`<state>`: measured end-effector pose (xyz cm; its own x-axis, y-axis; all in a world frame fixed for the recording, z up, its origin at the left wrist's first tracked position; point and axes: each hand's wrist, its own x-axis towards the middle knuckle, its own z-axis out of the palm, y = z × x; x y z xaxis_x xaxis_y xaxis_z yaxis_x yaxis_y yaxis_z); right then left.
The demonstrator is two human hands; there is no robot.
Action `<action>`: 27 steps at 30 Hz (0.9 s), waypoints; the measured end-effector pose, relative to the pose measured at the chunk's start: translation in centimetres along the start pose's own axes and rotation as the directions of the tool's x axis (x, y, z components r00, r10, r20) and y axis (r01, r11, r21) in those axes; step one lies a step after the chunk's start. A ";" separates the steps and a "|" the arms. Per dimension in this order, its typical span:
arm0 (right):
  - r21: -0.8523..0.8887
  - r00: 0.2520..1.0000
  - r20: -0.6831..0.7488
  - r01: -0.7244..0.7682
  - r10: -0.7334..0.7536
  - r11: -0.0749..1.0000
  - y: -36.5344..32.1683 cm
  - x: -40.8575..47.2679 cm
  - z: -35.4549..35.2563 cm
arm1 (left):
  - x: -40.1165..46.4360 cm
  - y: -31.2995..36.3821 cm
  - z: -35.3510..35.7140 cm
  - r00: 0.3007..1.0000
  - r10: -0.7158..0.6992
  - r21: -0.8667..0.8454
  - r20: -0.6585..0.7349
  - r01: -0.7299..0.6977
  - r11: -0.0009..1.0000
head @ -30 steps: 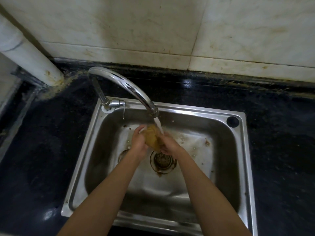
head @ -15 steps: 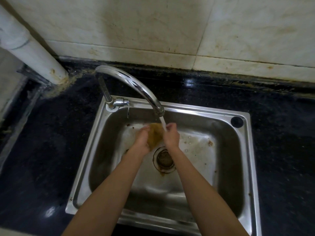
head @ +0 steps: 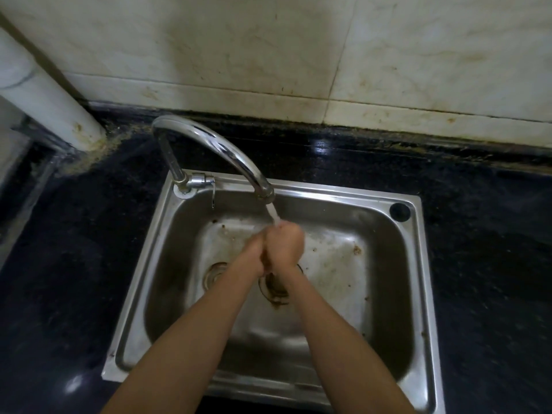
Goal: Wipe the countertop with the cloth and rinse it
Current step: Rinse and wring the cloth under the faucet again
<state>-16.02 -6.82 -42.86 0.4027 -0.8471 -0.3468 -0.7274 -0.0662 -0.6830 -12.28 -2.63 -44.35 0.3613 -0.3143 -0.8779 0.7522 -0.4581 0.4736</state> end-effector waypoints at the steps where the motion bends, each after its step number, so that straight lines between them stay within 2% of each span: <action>1: 0.002 0.998 -0.027 -0.058 0.058 0.998 0.5 0.9 -0.5 | 0.0 -0.1 0.3 1.000 -0.020 -0.030 0.013 0.020 0.999; 4: 0.031 0.994 -0.040 -0.096 0.097 0.995 0.9 1.2 -0.5 | -0.8 -0.6 0.0 0.997 -0.071 -0.089 -0.018 0.069 0.994; 5: 0.081 0.997 -0.027 -0.071 0.073 0.994 0.5 0.3 -0.2 | -1.1 -0.8 0.3 1.000 -0.010 -0.153 -0.021 0.006 0.988; 6: 0.137 0.999 0.005 -0.036 0.036 0.990 0.1 -0.8 0.3 | -0.3 -1.6 0.2 0.983 0.123 -0.186 -0.132 -0.147 0.971; 7: 0.168 0.999 0.045 0.013 -0.021 0.986 -0.3 -2.0 0.7 | -0.3 -1.3 -0.1 0.987 0.155 -0.291 -0.036 -0.159 0.943; 8: 0.181 0.994 0.079 0.054 -0.070 0.982 -0.8 -3.1 0.9 | -0.8 -0.5 0.2 0.979 0.186 -0.202 -0.087 -0.200 0.959; 9: 0.178 0.993 0.081 0.075 -0.090 0.981 -0.9 -3.4 1.0 | -1.5 0.0 0.0 0.948 0.274 -0.170 -0.164 -0.301 0.938; 10: 0.189 0.996 0.049 0.058 -0.068 0.980 -0.8 -2.9 0.9 | -1.7 -0.3 0.4 0.979 0.200 -0.232 -0.042 -0.204 0.951; 11: 0.190 1.000 0.011 0.022 -0.025 0.981 -0.4 -2.1 0.7 | -1.9 -0.2 0.9 0.979 0.201 -0.230 -0.034 -0.204 0.952; 13: 0.140 0.999 -0.028 -0.030 0.035 0.990 0.6 -0.1 0.0 | -2.3 0.7 -0.1 0.998 -0.001 -0.143 0.060 0.010 0.990; 14: 0.107 0.998 -0.036 -0.042 0.046 0.993 1.1 0.6 -0.2 | -2.4 0.8 -0.1 0.998 -0.025 -0.073 0.057 0.030 0.997; 16: 0.119 0.994 -0.069 -0.074 0.082 0.990 1.9 1.5 -0.5 | -2.4 0.7 0.4 0.997 0.061 0.036 0.047 -0.063 0.997; 18: 0.205 0.986 -0.054 -0.147 0.161 0.968 2.2 2.1 -0.8 | -2.7 1.4 0.8 0.982 0.185 0.068 0.028 -0.186 0.980; 21: 0.355 0.937 0.218 -0.337 0.274 0.872 1.6 3.1 -0.6 | -2.9 2.7 0.4 0.952 0.298 -0.030 -0.066 -0.301 0.953; 25: 0.367 0.797 0.572 -0.461 0.195 0.808 1.0 3.0 0.0 | -3.0 3.5 -0.9 0.919 0.381 -0.177 -0.102 -0.394 0.902; 27: 0.402 0.699 0.694 -0.576 0.174 0.712 1.3 2.7 -0.5 | -3.3 4.0 -1.2 0.905 0.412 -0.197 -0.107 -0.425 0.883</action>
<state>-16.13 -9.44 -44.39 0.5404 -0.2376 -0.8072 -0.5264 0.6529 -0.5446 -9.80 -2.38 -39.62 0.6960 -0.3837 -0.6070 0.6193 -0.1072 0.7778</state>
